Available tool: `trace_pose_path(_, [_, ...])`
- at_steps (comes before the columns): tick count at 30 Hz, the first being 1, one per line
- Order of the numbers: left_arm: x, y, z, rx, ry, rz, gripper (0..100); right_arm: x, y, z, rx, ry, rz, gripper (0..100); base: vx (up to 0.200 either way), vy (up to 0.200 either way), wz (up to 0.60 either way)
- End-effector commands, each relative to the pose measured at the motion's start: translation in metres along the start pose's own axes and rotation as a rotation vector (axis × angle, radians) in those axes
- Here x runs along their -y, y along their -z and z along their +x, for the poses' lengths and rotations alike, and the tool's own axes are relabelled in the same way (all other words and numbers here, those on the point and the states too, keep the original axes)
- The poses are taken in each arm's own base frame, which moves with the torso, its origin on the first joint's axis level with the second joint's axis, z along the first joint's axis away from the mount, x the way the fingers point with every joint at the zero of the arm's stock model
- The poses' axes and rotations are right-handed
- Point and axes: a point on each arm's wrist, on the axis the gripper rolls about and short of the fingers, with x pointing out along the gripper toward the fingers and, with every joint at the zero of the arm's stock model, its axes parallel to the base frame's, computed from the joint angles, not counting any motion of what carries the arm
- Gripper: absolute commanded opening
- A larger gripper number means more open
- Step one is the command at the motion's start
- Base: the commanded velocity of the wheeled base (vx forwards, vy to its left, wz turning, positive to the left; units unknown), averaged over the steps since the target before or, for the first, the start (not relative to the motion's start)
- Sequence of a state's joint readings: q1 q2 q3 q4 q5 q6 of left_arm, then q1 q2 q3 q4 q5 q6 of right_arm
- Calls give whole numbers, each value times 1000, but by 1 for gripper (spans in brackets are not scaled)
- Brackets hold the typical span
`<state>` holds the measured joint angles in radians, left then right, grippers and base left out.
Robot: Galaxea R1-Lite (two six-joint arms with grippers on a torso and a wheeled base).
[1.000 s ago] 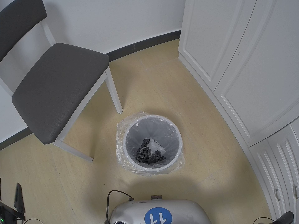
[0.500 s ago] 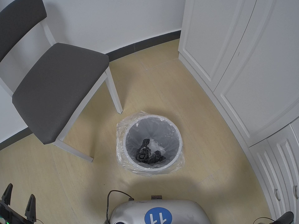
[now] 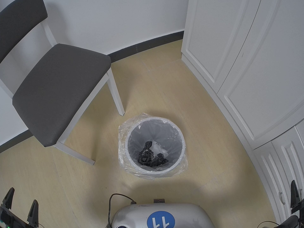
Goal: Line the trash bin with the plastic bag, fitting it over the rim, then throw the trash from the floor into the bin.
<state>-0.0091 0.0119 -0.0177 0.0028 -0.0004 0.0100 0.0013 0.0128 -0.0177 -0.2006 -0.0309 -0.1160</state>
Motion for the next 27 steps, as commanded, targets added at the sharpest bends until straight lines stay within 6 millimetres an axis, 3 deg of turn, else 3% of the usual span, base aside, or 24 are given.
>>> trace_pose_path(1, [0, 5, 0, -6, 0, -1, 100, -1, 11, -1, -59, -6, -21, 100, 0, 0, 0])
trace_pose_path(9, [0, 5, 0, -6, 0, -1, 100, -2, 18, -2, -130, -21, -10, 100, 0, 0, 0])
trace_pose_path(14, [0, 5, 0, -6, 0, 1, 100, -4, 23, -3, -185, -83, 81, 100, 0, 0, 0])
trace_pose_path(27, [0, 5, 0, -4, 3, 5, 100, -3, 25, -3, -199, -43, 123, 100, 0, 0, 0])
